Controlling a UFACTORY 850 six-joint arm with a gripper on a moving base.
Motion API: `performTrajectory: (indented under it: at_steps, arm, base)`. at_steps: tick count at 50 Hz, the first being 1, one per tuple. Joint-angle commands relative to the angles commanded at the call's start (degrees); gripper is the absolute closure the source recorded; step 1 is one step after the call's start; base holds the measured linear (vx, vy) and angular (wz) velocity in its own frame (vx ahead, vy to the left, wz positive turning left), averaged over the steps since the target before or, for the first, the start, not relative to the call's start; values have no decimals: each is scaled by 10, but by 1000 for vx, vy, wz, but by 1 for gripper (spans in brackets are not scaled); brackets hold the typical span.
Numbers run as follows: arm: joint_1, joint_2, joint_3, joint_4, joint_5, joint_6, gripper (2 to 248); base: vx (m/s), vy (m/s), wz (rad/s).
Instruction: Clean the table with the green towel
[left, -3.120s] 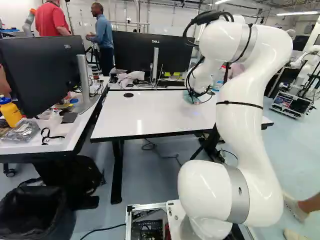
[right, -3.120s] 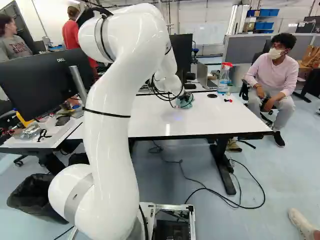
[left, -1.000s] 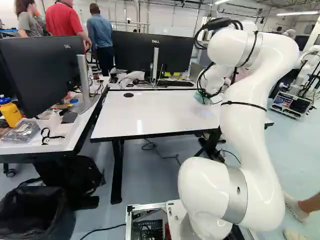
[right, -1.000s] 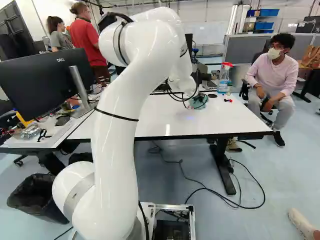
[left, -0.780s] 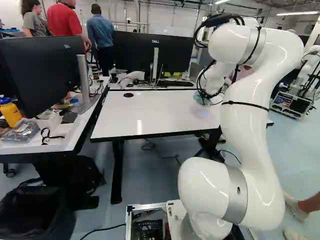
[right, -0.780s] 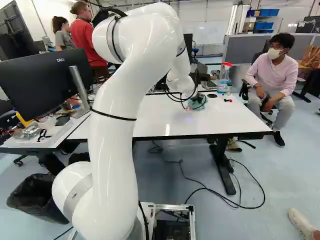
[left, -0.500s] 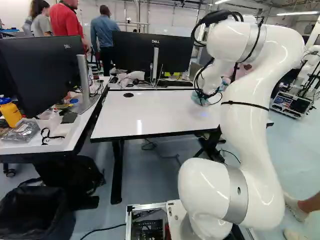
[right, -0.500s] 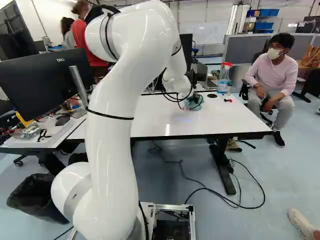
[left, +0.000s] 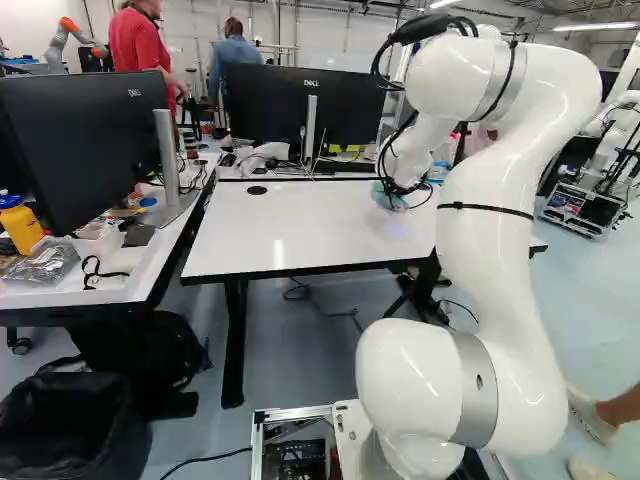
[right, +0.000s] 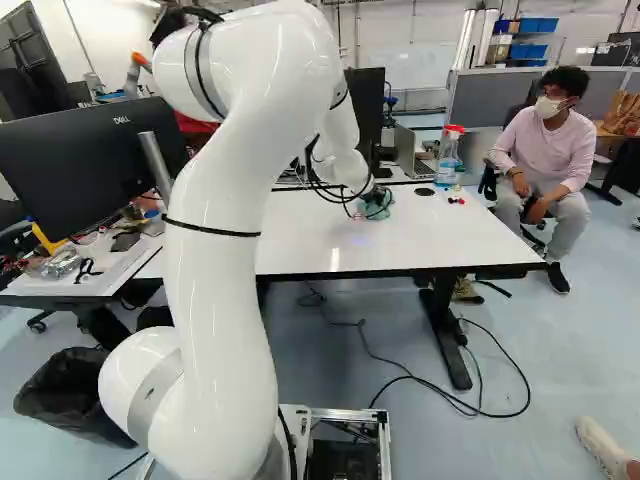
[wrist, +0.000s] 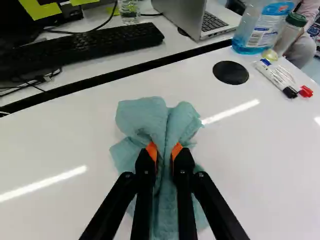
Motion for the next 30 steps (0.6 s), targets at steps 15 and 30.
performTrajectory:
  at_steps: [15,30]
  arm:
    - [12,-30,-41,0,0,0,199]
    - [13,-36,-49,0,0,0,199]
  base:
    - [0,0,0]
    - [0,0,0]
